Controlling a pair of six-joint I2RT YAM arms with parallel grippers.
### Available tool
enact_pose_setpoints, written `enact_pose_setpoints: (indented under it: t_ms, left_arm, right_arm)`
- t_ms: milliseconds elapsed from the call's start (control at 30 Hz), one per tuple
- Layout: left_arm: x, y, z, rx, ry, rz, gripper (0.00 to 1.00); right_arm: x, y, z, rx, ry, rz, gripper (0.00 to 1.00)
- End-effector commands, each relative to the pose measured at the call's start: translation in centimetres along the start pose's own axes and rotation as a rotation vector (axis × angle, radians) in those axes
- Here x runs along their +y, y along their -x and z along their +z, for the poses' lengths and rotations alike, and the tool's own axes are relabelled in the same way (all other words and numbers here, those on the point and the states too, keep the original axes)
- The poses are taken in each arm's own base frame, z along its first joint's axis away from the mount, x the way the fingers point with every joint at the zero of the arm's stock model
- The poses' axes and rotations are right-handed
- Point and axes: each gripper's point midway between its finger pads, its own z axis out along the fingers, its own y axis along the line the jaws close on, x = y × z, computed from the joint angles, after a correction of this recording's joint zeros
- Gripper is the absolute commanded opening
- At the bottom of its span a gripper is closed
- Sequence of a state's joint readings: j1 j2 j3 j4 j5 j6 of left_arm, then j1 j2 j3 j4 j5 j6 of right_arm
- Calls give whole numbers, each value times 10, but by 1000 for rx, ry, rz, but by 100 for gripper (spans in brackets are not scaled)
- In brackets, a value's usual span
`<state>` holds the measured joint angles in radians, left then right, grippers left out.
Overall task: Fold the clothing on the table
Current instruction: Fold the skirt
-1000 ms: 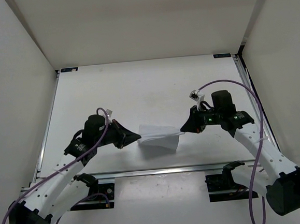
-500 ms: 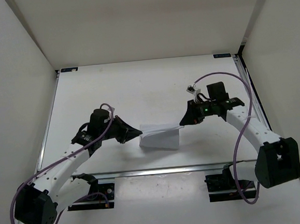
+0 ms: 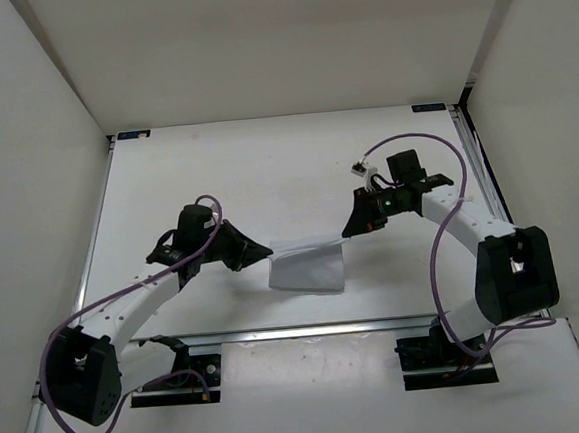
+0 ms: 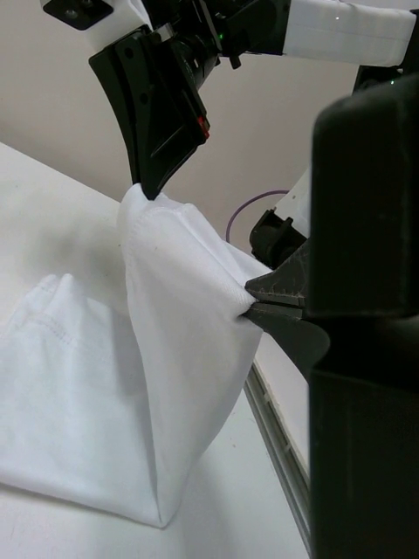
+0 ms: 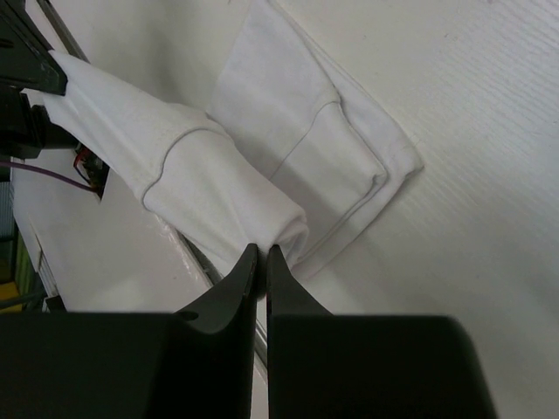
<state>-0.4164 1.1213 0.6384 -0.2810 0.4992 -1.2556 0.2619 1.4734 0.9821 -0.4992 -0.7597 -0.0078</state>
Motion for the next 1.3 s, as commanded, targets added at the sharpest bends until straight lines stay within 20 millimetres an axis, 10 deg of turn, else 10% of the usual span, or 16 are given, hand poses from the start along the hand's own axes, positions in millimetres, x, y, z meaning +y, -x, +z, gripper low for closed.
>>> enact_pose_setpoints:
  t_ms: [0, 733, 867, 967, 1000, 1033, 1267]
  left_arm:
    - [30, 28, -1, -106, 97, -26, 0]
    - [70, 55, 29, -58, 229, -44, 5]
    - [67, 64, 34, -62, 233, -22, 33]
    - [65, 73, 35, -67, 245, 3, 54]
    - [59, 79, 36, -82, 245, 22, 91]
    - [60, 85, 33, -99, 258, 30, 99]
    - [15, 100, 20, -178, 156, 171, 99]
  right_arm:
    - [-63, 12, -18, -10, -290, -45, 0]
    - [-93, 12, 5, 60, -329, -4, 0]
    - [-98, 14, 9, 67, -340, 7, 11]
    - [-106, 15, 11, 71, -370, 30, 55]
    - [-109, 20, 10, 59, -378, 39, 67]
    - [-109, 24, 10, 55, -383, 36, 74]
    - [-121, 60, -7, -37, -419, 19, 84]
